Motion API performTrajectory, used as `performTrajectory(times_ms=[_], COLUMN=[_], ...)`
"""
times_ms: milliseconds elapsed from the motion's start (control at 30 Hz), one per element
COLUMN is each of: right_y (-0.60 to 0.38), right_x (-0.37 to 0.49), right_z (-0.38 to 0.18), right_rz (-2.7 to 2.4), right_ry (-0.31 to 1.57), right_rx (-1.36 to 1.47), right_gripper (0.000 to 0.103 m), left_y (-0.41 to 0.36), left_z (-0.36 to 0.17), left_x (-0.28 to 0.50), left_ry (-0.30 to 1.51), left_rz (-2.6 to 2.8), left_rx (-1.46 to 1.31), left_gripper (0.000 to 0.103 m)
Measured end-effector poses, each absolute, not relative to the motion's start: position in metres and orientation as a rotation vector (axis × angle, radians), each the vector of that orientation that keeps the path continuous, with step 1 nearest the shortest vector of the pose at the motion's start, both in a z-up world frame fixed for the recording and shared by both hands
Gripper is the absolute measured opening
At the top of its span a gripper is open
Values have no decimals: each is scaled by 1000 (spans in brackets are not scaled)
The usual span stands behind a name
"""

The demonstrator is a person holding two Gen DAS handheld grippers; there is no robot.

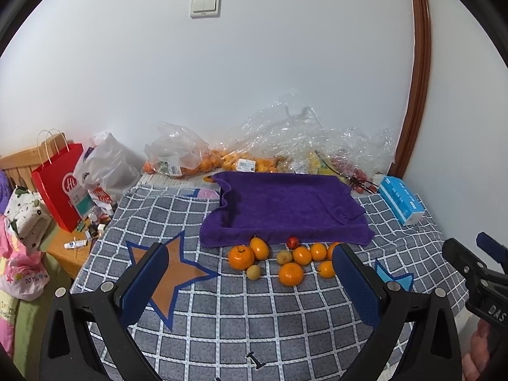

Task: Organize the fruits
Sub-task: 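Grasp a large stemmed orange with the left gripper while the right gripper grasps another large orange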

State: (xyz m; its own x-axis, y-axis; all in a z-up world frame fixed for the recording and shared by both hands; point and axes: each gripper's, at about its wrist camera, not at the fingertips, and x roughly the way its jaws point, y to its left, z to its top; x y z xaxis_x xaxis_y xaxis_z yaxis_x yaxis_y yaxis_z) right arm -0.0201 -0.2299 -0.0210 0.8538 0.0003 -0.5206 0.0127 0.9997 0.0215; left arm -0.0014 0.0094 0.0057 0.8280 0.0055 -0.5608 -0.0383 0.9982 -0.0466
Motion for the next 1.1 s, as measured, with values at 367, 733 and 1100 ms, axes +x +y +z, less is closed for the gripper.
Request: performTrajectory(times_ms=[367, 733, 1100], right_y=[-230, -230, -222], right_x=[14, 74, 135], right_z=[-48, -117, -164], right_rz=[49, 35, 108], right_ry=[551, 675, 801], right_rx=[47, 25, 55], right_gripper=[103, 94, 61], left_y=[27, 40, 55], left_z=[-19, -72, -111], left_x=[31, 77, 119], left_ry=[624, 686, 775], left_rz=[3, 38, -6], left_rx=[-89, 3, -31], left_gripper=[103, 103, 97])
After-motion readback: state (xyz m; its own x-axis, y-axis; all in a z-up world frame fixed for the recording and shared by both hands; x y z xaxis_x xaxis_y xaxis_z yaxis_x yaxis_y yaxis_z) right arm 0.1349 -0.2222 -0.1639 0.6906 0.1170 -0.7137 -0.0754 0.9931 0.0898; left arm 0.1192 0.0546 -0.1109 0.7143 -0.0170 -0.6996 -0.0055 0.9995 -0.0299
